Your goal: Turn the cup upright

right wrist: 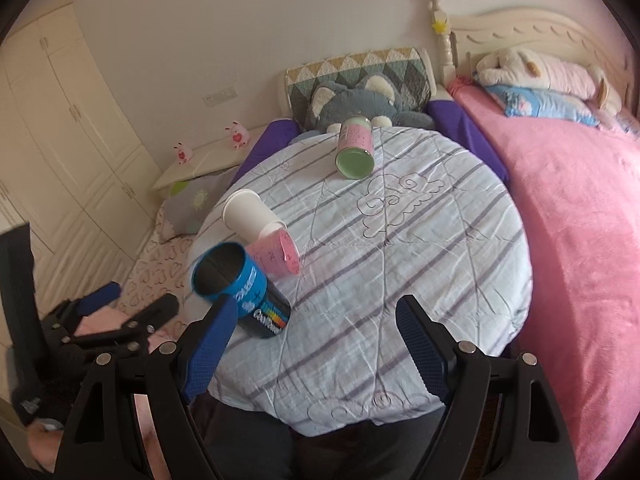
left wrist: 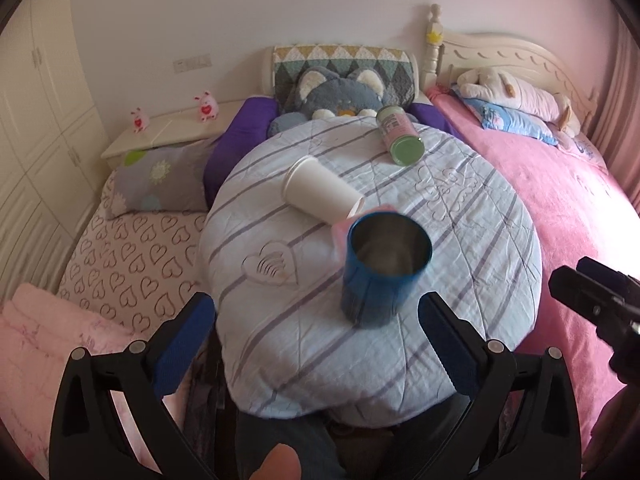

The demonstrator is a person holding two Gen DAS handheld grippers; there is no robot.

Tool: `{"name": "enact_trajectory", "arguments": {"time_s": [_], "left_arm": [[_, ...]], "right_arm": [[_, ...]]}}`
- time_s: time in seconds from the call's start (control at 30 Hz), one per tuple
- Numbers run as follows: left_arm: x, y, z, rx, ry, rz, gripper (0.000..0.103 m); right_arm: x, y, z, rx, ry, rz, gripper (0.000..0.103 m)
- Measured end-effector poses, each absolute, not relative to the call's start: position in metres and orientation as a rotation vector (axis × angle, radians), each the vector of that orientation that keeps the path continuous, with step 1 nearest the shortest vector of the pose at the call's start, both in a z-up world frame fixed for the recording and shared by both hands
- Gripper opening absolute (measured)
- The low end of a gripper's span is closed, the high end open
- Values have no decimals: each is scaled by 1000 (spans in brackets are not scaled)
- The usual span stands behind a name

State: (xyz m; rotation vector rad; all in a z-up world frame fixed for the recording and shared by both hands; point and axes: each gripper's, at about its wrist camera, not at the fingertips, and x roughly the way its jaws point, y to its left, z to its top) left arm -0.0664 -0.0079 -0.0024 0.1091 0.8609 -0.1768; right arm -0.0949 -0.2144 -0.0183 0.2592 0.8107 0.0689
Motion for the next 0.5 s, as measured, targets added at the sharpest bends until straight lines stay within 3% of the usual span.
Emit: {"name": "enact_trajectory", "arguments": {"time_s": [0.5], "left_arm": [[-183, 18, 27, 89, 780, -176, 103]], "right_arm": [[-211, -155, 0, 63, 720, -8, 84]]}}
